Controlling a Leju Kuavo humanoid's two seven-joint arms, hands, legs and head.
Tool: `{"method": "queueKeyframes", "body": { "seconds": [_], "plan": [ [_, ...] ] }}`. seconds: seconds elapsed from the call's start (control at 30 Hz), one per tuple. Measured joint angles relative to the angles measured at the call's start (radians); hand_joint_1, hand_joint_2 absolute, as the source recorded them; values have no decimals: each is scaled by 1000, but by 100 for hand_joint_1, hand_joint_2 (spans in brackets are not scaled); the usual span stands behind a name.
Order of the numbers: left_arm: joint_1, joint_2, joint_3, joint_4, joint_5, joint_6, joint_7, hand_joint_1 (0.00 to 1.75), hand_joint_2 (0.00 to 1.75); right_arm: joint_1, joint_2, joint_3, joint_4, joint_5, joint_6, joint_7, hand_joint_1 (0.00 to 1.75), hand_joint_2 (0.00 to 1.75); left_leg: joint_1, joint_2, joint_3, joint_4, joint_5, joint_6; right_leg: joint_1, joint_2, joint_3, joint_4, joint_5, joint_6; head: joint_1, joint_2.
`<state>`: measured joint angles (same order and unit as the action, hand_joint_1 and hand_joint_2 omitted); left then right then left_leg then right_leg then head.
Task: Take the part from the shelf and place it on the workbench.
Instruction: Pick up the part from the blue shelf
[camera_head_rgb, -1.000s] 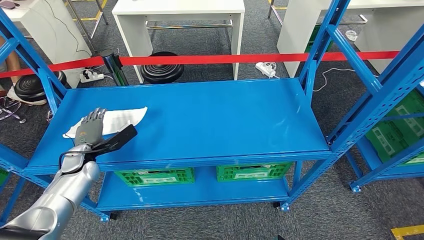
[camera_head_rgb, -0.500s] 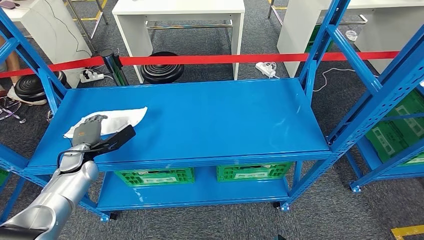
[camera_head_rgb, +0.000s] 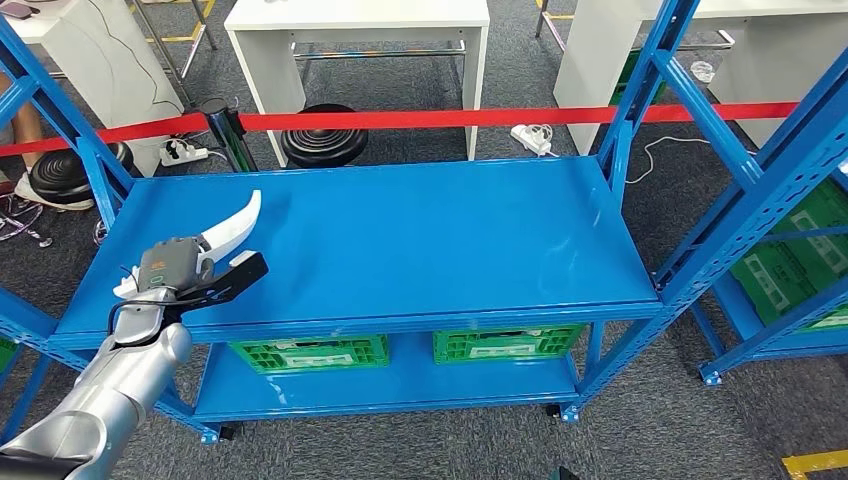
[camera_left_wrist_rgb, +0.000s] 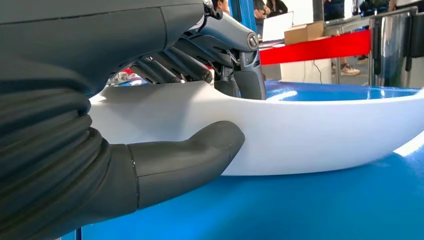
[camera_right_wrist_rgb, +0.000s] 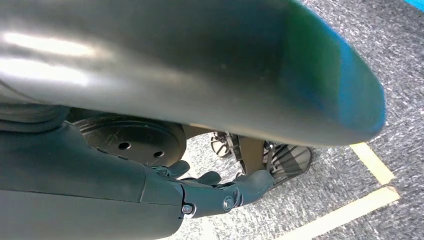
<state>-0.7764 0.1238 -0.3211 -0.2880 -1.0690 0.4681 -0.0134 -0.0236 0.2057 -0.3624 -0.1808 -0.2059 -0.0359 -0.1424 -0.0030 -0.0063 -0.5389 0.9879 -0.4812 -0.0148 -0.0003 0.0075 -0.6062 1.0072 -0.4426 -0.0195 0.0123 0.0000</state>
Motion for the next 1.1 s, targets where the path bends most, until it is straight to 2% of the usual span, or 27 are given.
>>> {"method": "queueKeyframes", "body": {
  "seconds": [0.53,0.6,0.73,0.9,0.97,1.1],
  "plan": [
    [4,13,1,1,-15,30,-3,175,175,0,-3,0,0,-3,-10,-8,0,0,0,0,1,0,0,0,0,0,1,0,0,0,0,0],
    [7,15,2,1,-22,67,-21,175,175,0,-4,0,0,-2,-10,-10,0,0,0,0,1,0,0,0,0,0,1,0,0,0,0,0],
    [27,23,12,-25,-100,203,-53,175,175,0,-4,0,0,4,-9,-12,0,0,0,0,1,0,0,0,0,0,1,0,0,0,0,0],
    [53,28,48,-104,-176,231,-56,175,175,0,-5,0,0,7,-8,-12,0,0,0,0,1,0,0,0,0,0,1,0,0,0,0,0],
    [64,25,63,-133,-180,232,-87,175,175,0,-5,0,0,6,-8,-12,0,0,0,0,1,0,0,0,0,0,1,0,0,0,0,0],
    [78,-17,165,-220,-150,232,-281,175,175,-1,-6,0,0,-1,-5,-13,0,0,0,-2,1,1,0,0,0,-2,1,0,0,0,0,0]
  ]
}}
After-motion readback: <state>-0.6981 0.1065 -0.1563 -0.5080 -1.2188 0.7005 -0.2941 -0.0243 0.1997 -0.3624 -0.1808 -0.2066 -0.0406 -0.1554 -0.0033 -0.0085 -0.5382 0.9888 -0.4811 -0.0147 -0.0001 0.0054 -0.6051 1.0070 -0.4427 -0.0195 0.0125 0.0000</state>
